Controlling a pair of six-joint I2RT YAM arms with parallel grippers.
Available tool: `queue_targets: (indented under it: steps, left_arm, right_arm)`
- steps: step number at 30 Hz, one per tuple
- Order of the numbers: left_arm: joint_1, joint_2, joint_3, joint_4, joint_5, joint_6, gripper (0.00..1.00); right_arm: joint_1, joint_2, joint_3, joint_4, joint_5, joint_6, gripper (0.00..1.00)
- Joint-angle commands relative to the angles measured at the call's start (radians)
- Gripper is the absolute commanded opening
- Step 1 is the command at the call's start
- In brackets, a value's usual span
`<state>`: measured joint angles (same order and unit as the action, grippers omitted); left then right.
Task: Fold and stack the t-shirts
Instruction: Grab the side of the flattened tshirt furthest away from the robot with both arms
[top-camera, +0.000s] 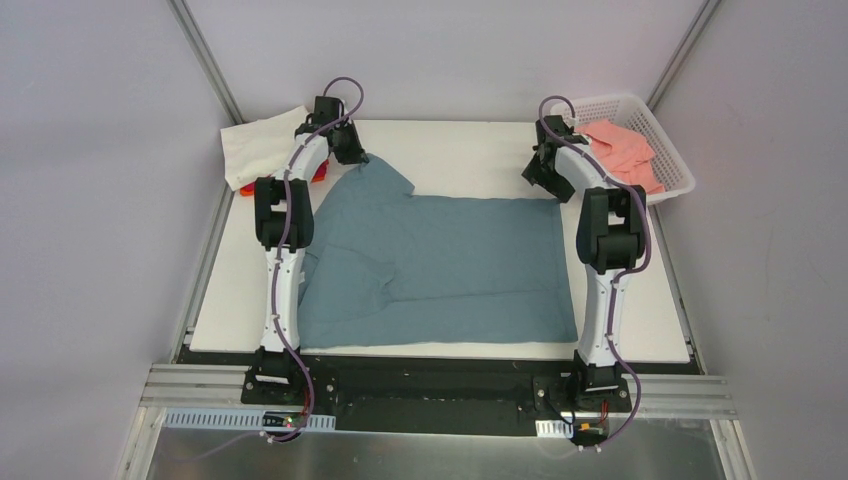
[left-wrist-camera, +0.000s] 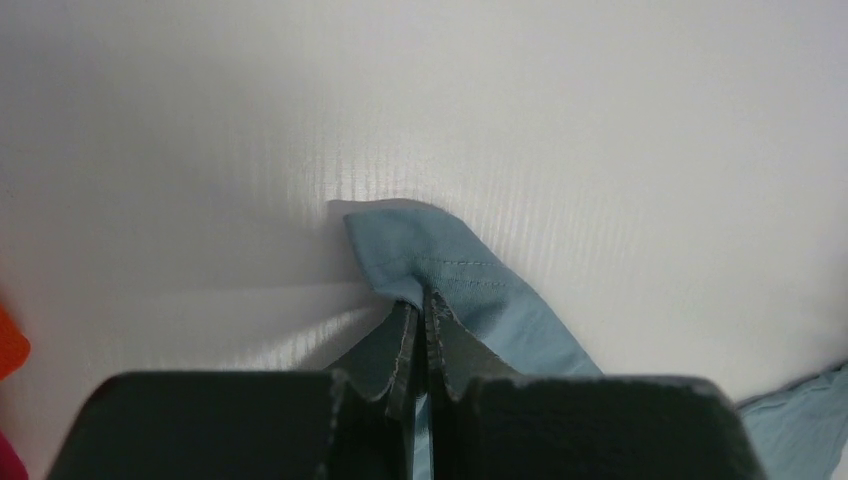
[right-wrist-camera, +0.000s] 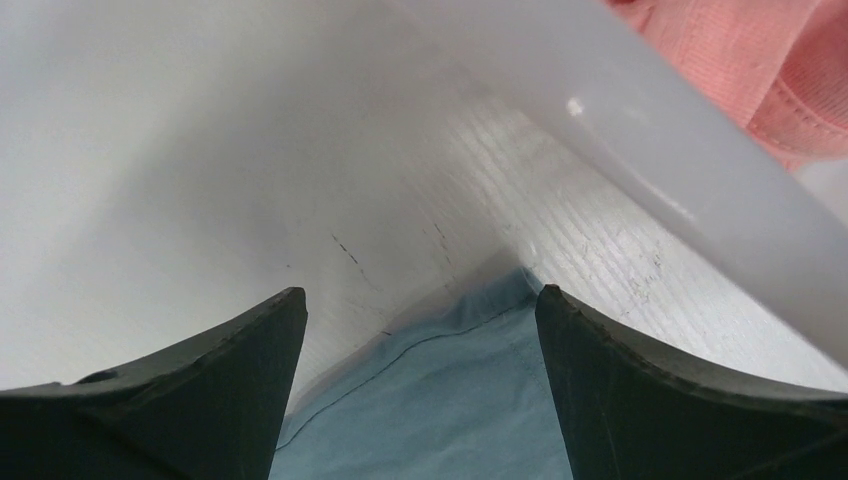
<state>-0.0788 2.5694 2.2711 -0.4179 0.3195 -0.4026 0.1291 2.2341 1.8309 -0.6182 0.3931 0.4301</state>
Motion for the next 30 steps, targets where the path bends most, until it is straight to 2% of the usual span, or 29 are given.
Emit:
queue_targets:
  steps: [1,9,15,22,26,30]
  left_arm:
    - [-0.001,-0.102,-0.030,0.050,0.047,0.023,0.00]
    - [-0.001,-0.132,-0.089,0.082,0.091,0.035,0.00]
    - [-0.001,-0.201,-0.177,0.123,0.105,0.049,0.00]
    - [-0.001,-0.243,-0.242,0.176,0.174,0.076,0.00]
    - [-0.001,-0.263,-0.273,0.195,0.200,0.082,0.00]
    - [-0.001,-0.303,-0.321,0.220,0.218,0.085,0.00]
  right_arm:
    - [-0.030,0.040,0.026,-0.108,0.003,0.010,0.87]
    - [-0.032,0.040,0.008,-0.135,-0.010,0.008,0.78]
    - [-0.032,0.041,0.006,-0.163,0.018,0.027,0.67]
    - [-0.032,0.060,0.028,-0.200,0.039,0.037,0.48]
    - [-0.031,0.054,0.025,-0.201,0.044,0.038,0.28]
    - [-0.029,0.036,0.027,-0.175,0.026,0.019,0.14]
